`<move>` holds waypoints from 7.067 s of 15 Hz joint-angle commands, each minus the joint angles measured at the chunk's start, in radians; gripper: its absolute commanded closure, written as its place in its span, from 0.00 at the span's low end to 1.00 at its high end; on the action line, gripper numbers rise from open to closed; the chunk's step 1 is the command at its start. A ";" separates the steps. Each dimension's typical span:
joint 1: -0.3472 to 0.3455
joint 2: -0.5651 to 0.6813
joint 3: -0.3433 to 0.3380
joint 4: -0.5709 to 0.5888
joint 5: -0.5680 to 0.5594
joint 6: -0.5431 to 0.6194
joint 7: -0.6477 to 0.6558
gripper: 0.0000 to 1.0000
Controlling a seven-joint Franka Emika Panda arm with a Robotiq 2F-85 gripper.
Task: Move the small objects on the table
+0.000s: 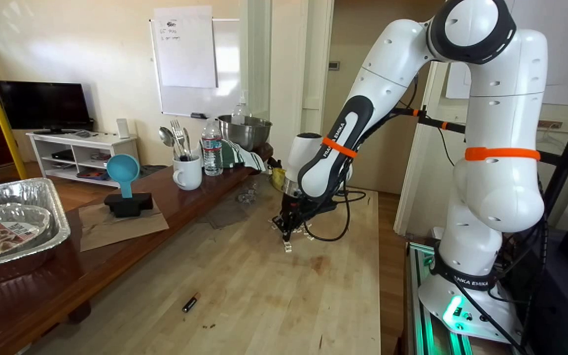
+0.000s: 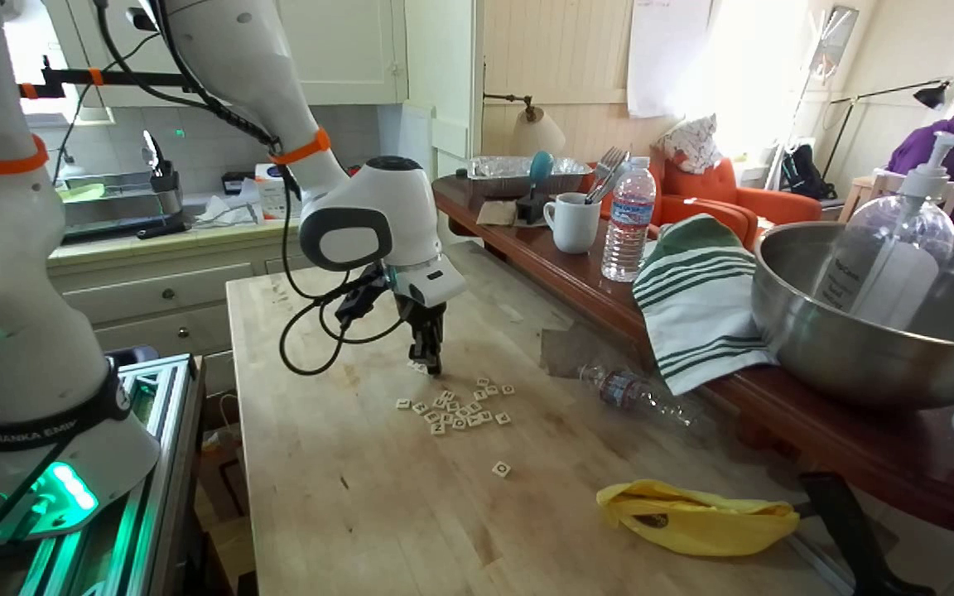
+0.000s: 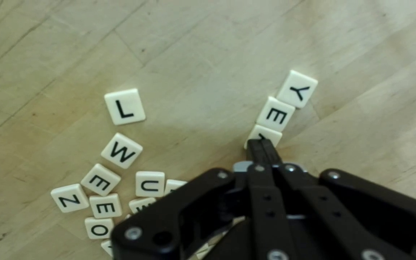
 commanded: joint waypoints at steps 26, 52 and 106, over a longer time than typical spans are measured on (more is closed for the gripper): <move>-0.016 0.003 -0.123 0.001 -0.235 0.039 0.151 1.00; 0.014 0.042 -0.042 0.040 -0.049 -0.046 0.084 1.00; -0.030 -0.094 0.011 -0.038 0.106 -0.097 0.092 1.00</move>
